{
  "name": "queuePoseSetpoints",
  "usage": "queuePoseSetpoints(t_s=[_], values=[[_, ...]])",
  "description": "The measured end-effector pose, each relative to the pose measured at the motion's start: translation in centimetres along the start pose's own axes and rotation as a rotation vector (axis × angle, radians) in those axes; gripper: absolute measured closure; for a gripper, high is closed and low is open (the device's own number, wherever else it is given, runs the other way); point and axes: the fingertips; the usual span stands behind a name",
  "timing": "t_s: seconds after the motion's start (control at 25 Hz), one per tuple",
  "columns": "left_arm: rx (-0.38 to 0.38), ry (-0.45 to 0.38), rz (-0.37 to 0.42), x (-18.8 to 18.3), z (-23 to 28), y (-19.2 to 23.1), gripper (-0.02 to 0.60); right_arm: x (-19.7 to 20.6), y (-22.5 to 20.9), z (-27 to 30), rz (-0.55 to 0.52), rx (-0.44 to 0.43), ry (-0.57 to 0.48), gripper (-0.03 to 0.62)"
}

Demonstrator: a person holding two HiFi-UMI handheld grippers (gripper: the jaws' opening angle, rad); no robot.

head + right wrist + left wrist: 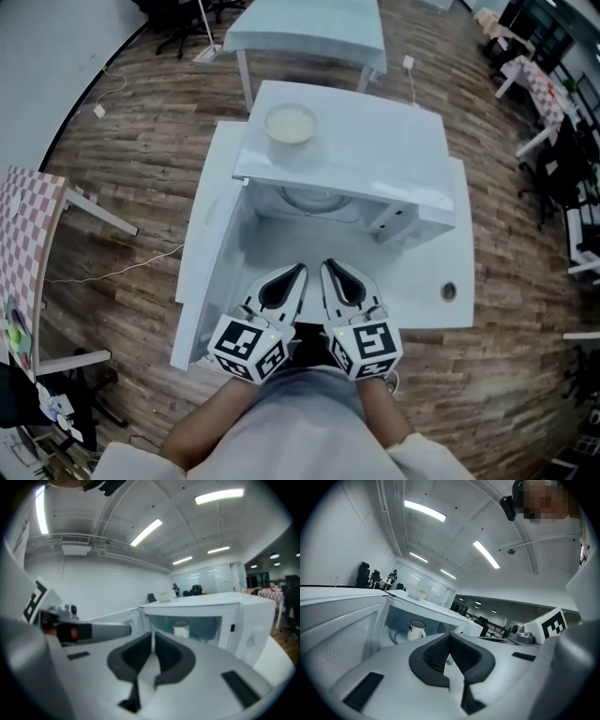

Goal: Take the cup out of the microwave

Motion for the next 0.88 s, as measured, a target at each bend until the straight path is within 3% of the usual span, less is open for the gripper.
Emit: queuePoseSetpoints(t_s=[0.52, 0.68, 0.88], values=[[-0.051, 0.007, -0.019, 1.0, 3.8, 3.6, 0.571, 1.2, -3.5, 5.2, -0.013, 0.018, 0.02, 0.569], [-0.063, -0.007, -0.064, 0.9, 4.5, 3.9, 0.571, 1.7, -4.7, 6.5, -0.01, 0.023, 0.029, 0.569], [-0.07, -0.001, -0.058, 1.1, 5.5, 3.8, 0.571, 2.4, -6.9, 8.1, -0.016, 0.04, 0.026, 0.568]])
Point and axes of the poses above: the fingertips, and each gripper's own axes: z forward along the fingers, y to its left, x out of its underside, and after that the axes turned 3 degrees about z, right-handed
